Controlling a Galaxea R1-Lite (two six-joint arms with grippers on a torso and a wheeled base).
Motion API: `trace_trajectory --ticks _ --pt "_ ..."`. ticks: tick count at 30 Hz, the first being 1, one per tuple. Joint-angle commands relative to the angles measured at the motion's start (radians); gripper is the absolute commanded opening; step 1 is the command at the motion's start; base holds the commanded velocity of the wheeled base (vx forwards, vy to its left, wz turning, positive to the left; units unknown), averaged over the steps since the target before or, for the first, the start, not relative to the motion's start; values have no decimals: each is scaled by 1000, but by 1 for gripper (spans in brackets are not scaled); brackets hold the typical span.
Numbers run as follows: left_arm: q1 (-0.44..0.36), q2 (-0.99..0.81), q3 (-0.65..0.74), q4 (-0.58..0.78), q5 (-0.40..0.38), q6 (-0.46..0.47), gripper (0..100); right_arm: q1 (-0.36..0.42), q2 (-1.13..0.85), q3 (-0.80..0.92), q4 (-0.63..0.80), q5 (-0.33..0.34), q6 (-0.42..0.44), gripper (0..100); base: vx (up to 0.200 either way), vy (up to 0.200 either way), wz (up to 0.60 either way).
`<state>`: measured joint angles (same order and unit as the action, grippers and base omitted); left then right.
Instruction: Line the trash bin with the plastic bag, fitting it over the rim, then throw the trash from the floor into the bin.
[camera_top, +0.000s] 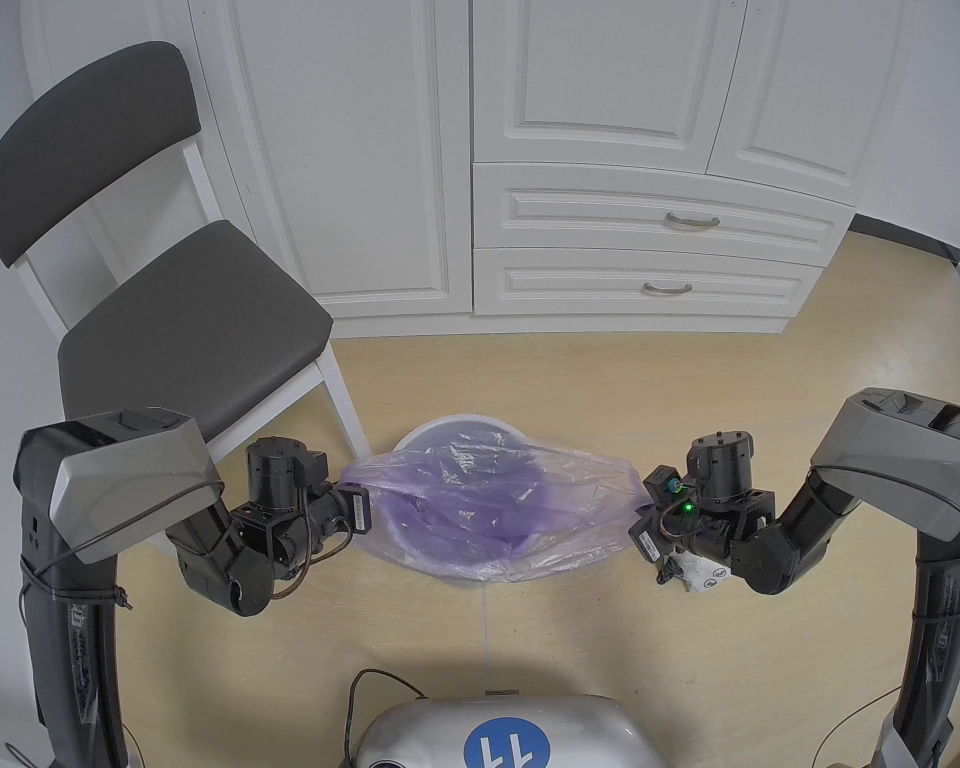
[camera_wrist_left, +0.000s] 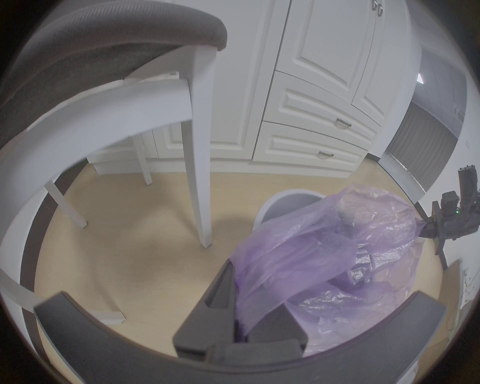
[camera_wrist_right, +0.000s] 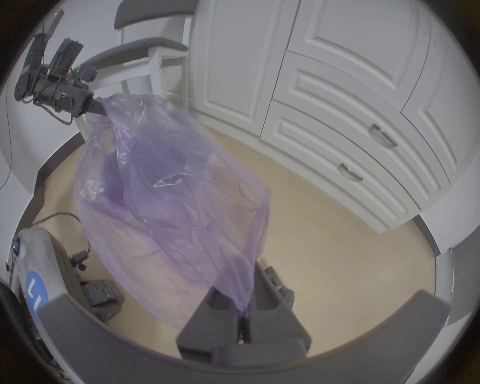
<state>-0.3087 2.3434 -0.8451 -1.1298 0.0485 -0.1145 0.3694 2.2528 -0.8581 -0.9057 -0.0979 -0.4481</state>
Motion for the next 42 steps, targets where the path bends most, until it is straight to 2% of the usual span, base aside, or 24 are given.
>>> trace_trajectory --ticks 1,4,9,19,20,26,28,33,38,42 --pt "-12 77 -14 8 -1 1 0 10 71 -44 68 0 -8 0 0 0 0" --pt "-12 108 -31 10 -1 -1 0 14 106 -82 111 0 -4 0 0 0 0" --pt "8 192 -118 4 8 -8 0 13 208 -191 114 -2 58 0 0 0 0" --pt "14 215 -157 -30 8 -45 0 14 243 -222 100 0 94 0 0 0 0" --pt "13 211 -157 -59 10 -70 0 14 245 -220 90 0 106 100 0 0 0" --pt "8 189 -143 -88 10 -74 0 6 209 -193 73 6 103 100 0 0 0" --pt "3 189 -141 -88 10 -74 0 2 192 -171 54 37 100 100 0 0 0" --pt "-1 189 -135 -88 10 -74 0 -18 148 -110 18 147 97 100 0 0 0" --pt "3 178 -134 -88 10 -74 0 -70 120 -90 -5 299 98 100 0 0 0" --pt "2 180 -134 -88 10 -73 0 -115 102 -87 -1 392 103 100 0 0 0"
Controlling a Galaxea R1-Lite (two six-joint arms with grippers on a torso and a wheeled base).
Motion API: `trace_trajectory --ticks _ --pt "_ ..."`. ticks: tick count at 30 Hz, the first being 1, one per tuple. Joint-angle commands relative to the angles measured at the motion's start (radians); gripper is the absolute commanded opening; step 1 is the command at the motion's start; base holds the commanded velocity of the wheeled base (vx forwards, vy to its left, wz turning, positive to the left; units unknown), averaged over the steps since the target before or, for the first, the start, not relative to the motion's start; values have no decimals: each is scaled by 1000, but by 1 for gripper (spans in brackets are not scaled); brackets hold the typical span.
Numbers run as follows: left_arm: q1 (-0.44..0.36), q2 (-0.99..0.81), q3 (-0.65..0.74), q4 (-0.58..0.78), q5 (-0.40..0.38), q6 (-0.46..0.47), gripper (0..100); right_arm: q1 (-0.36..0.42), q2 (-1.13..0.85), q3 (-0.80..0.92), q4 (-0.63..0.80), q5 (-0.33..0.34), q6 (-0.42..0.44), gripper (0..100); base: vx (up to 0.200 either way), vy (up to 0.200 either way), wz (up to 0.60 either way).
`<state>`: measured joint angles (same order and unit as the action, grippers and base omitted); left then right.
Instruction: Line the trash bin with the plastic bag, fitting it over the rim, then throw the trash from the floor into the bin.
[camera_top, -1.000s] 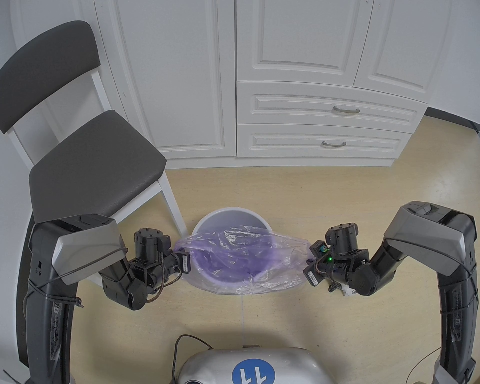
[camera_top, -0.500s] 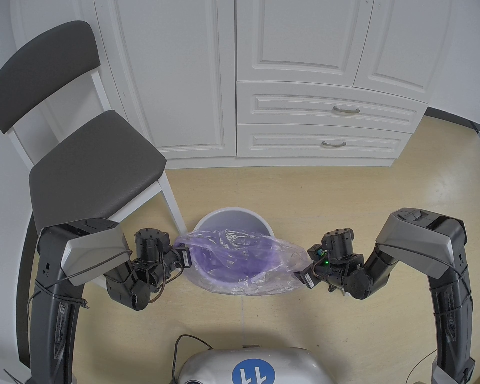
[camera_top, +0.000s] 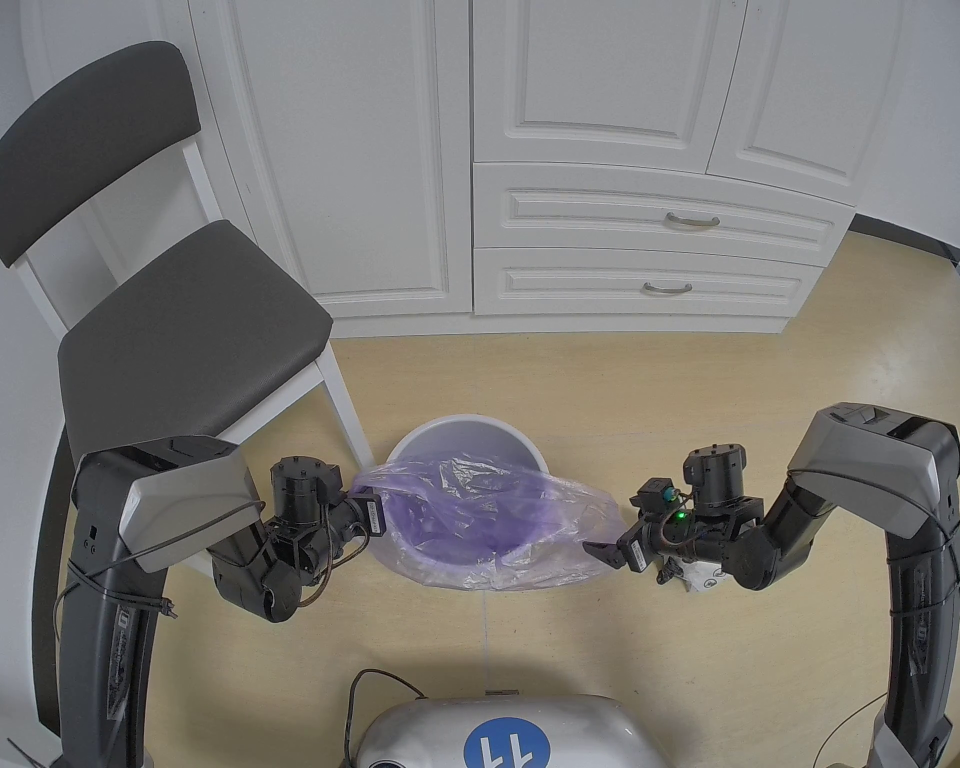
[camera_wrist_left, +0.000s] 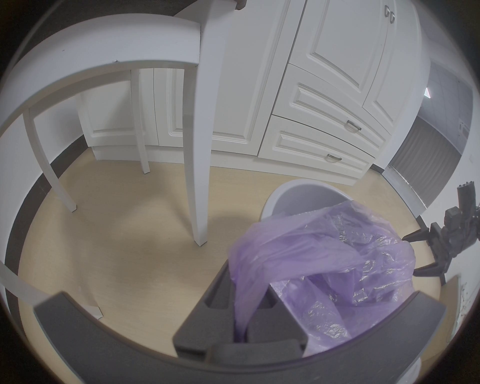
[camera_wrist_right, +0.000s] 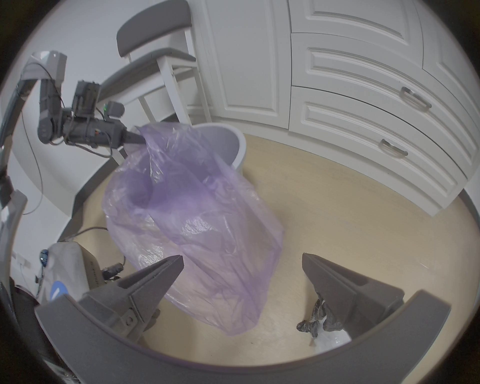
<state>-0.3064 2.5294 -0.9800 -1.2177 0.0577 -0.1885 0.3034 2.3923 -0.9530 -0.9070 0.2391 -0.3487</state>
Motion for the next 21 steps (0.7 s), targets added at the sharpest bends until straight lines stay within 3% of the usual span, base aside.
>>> trace_trajectory --ticks 1,4,5,7,8,10,12,18,21 --pt "0 -6 3 0 1 0 0 -58 -36 10 -3 86 4 100 0 0 0" --pt "0 -6 3 0 1 1 0 -70 -39 11 -1 134 5 100 0 0 0" --pt "-2 -4 6 0 1 0 0 -95 -39 19 -4 262 10 100 0 0 0" --pt "-2 -4 6 0 1 1 0 -104 -41 22 -3 310 11 100 0 0 0" --pt "-2 -4 6 0 1 1 0 -115 -41 25 -6 374 27 100 0 0 0" --pt "-2 -6 6 0 1 1 0 -118 -44 25 -6 414 45 100 0 0 0" --pt "0 -6 4 0 2 1 0 -132 -50 30 -9 502 86 100 0 0 0" --pt "-2 -6 4 0 2 1 0 -161 -39 46 -104 623 128 100 0 0 0" --pt "-2 -6 4 -2 2 1 0 -150 -42 46 -142 608 175 100 0 0 0"
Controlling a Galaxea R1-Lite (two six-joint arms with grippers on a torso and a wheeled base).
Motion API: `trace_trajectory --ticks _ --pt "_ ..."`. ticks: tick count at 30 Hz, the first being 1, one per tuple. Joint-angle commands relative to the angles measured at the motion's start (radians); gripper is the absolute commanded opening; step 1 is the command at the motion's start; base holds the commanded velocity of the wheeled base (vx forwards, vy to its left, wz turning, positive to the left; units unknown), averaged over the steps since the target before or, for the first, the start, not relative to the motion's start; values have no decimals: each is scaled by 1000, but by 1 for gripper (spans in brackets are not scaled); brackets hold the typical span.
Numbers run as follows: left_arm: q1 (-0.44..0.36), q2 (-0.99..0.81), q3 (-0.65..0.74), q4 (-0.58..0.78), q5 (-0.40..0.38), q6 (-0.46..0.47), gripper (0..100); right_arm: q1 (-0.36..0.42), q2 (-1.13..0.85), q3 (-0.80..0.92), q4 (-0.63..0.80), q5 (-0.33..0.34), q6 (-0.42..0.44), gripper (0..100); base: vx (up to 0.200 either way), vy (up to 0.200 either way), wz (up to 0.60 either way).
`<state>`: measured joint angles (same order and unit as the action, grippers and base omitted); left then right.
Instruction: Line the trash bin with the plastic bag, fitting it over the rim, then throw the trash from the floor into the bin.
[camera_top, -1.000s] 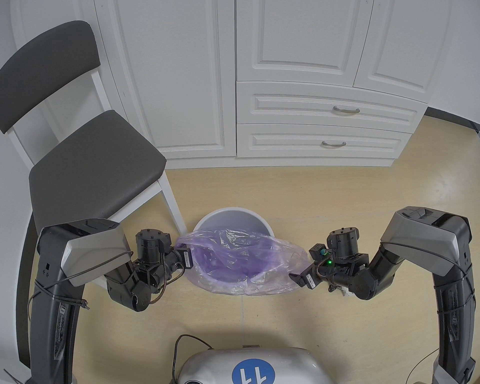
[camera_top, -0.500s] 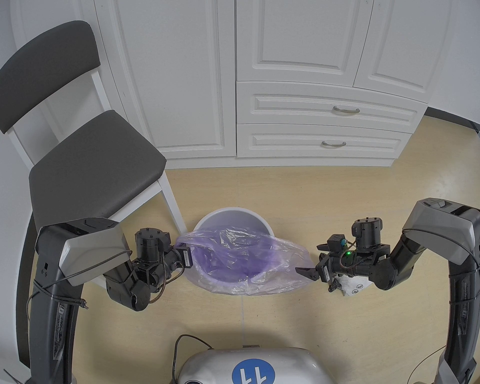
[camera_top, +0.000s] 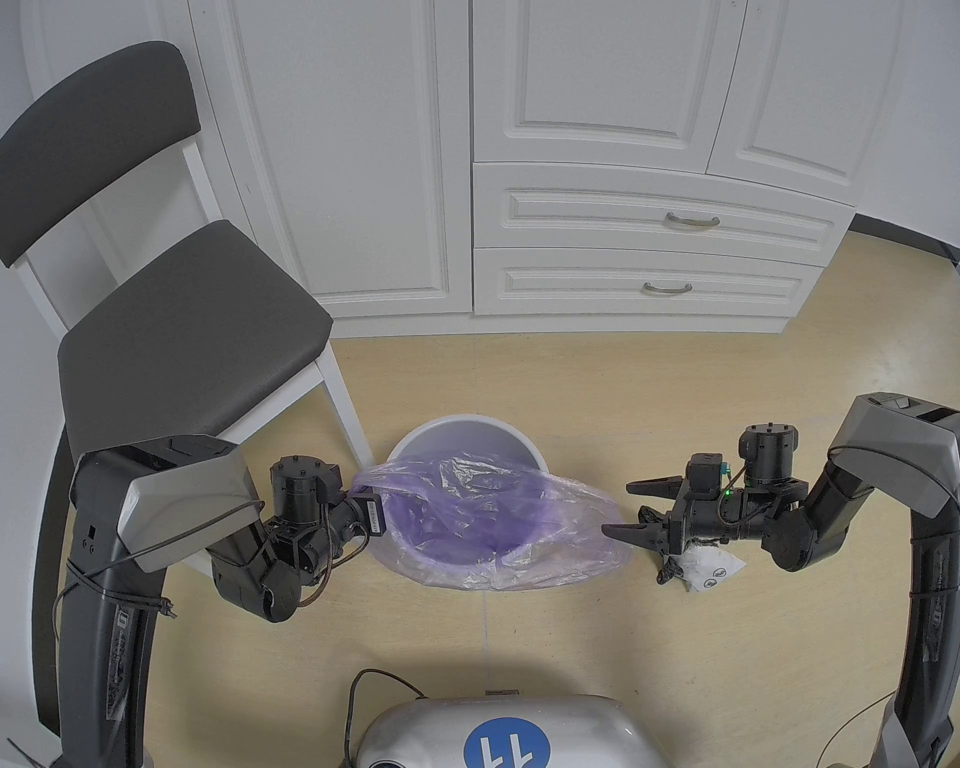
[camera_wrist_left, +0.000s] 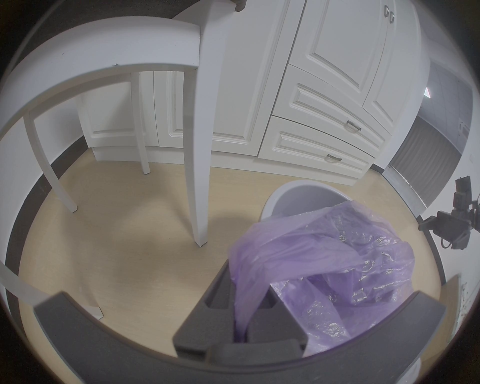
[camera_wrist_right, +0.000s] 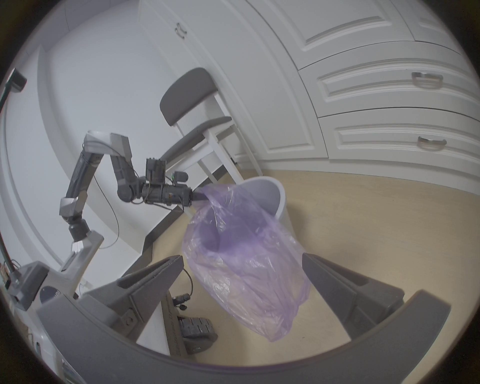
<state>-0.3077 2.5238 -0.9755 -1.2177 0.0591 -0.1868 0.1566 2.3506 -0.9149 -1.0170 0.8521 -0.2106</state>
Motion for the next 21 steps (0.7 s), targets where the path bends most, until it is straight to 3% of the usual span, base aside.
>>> trace_trajectory --ticks 1,4,6,12,13,14,15,16,19,21 --pt "-1 -2 0 -2 1 0 0 3 -5 5 -34 -22 48 100 0 0 0" --pt "-1 -3 1 -2 1 1 0 44 -37 1 -32 -145 74 100 0 0 0" --pt "-2 -10 3 -2 1 0 0 89 -71 1 -25 -286 106 100 0 0 0" --pt "-8 -22 11 -2 2 0 0 207 -113 -4 -21 -547 129 100 0 0 0" --pt "-14 -22 11 -5 5 0 0 239 -117 -7 -21 -616 129 100 0 0 0" --pt "-16 -22 9 -10 11 0 0 259 -116 -10 -23 -659 129 100 0 0 0" --pt "-16 -22 9 -10 11 0 0 259 -116 -10 -23 -659 129 100 0 0 0" --pt "-21 -20 9 -19 34 1 0 307 -109 -16 -29 -759 131 100 0 0 0" --pt "-28 -23 12 -23 47 1 0 362 -103 -5 -31 -846 146 100 0 0 0" --pt "-30 -31 21 -23 53 1 0 386 -97 -12 -15 -855 146 100 0 0 0"
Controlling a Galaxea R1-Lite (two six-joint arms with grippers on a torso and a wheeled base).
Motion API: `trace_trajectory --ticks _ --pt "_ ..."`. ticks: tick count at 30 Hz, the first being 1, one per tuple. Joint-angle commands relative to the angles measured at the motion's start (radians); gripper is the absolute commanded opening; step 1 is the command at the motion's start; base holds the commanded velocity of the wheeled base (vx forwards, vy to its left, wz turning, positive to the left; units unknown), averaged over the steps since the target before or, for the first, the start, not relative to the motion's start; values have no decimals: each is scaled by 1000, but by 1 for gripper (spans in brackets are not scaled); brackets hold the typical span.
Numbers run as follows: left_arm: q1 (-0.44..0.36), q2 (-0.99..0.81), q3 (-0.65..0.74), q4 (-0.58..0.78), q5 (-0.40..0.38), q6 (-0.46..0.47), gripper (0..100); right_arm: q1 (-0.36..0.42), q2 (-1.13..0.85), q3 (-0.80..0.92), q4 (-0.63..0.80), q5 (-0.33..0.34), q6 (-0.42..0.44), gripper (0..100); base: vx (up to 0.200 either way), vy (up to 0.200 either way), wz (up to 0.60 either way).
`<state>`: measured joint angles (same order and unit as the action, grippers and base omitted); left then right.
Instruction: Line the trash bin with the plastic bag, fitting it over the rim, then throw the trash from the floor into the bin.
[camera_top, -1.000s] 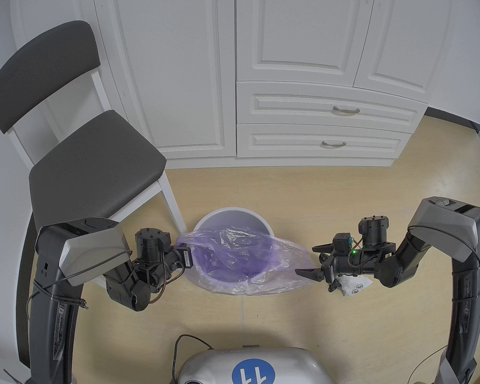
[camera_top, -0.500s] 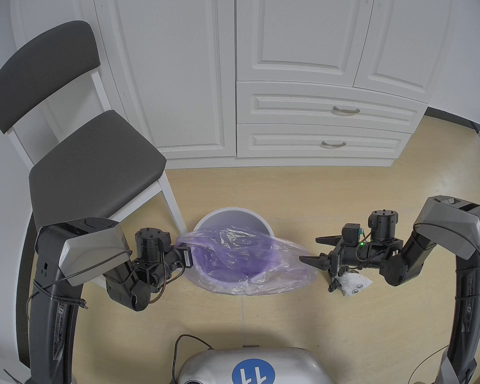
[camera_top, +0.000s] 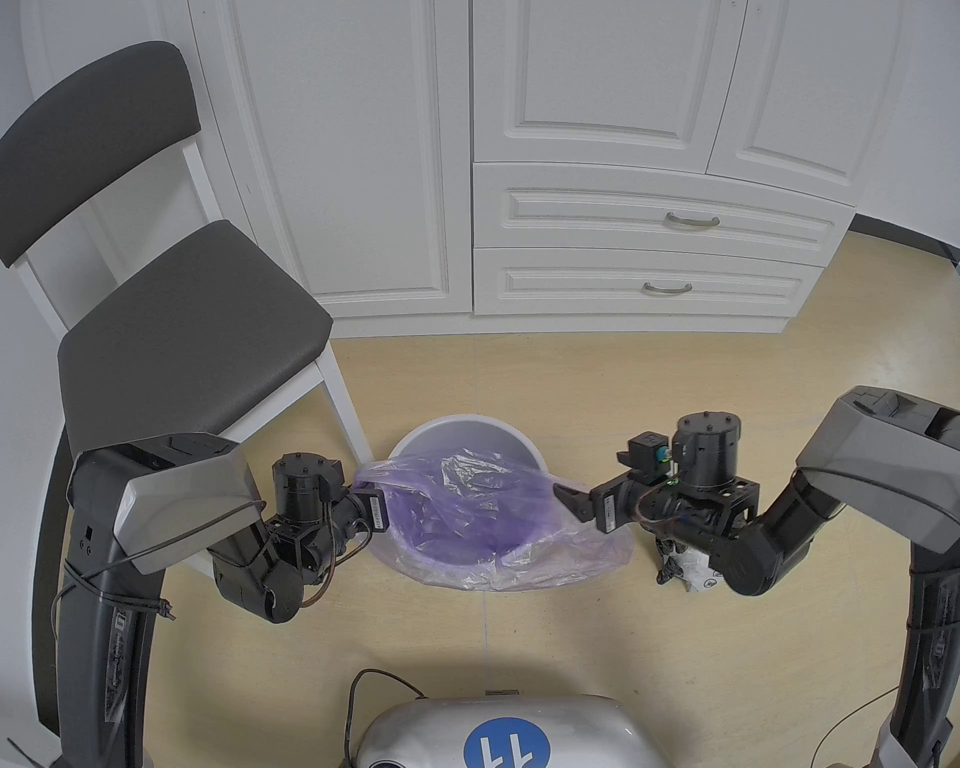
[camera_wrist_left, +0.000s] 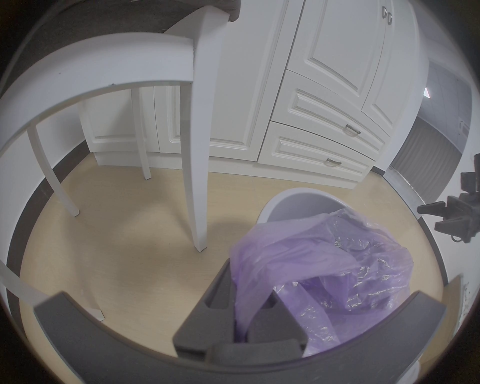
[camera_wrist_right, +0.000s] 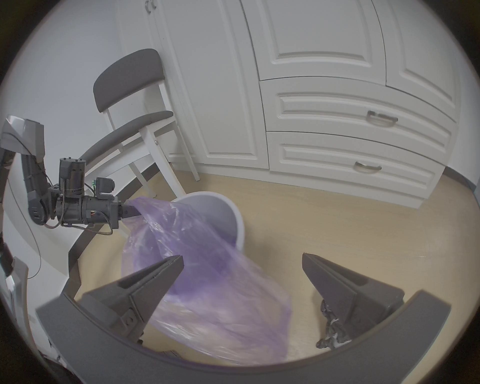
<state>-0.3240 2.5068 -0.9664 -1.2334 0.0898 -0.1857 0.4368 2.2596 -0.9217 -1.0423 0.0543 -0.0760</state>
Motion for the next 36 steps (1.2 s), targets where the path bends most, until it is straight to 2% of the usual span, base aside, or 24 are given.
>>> trace_trajectory --ticks 1,5,8,9,12,16,20,21,24,26,27,29,31,36 --pt "-13 -23 15 -8 24 0 0 115 -2 -14 22 -60 5 100 0 0 0" --pt "-15 -52 58 -8 24 8 0 160 0 -115 173 -80 -56 100 0 0 0" --pt "-27 -94 112 -8 21 23 0 206 -5 -204 326 -136 -94 100 0 0 0" --pt "-27 -94 112 -8 21 23 0 206 -5 -204 326 -136 -94 100 0 0 0" --pt "-21 -103 129 -6 16 38 0 234 35 -298 450 -143 -137 100 0 0 0" --pt "-10 -97 124 8 10 40 0 234 97 -355 462 -145 -203 100 0 0 0" --pt "-1 -89 115 22 -4 40 0 229 137 -390 476 -146 -234 100 0 0 0" --pt "0 -88 113 23 -4 40 100 227 141 -393 478 -146 -240 100 0 0 0" --pt "8 -86 100 42 -7 38 100 217 179 -425 489 -154 -291 100 0 0 0" --pt "8 -86 100 42 -7 38 100 217 181 -427 489 -155 -291 100 0 0 0" --pt "8 -85 100 35 -5 38 100 200 212 -454 490 -180 -326 100 0 0 0" --pt "8 -85 101 35 -5 40 100 189 229 -468 490 -182 -350 100 0 0 0" --pt "8 -85 101 35 -4 40 100 188 232 -470 490 -182 -354 100 0 0 0" --pt "8 -85 101 28 -2 42 100 171 327 -588 489 -234 -386 100 0 0 0"
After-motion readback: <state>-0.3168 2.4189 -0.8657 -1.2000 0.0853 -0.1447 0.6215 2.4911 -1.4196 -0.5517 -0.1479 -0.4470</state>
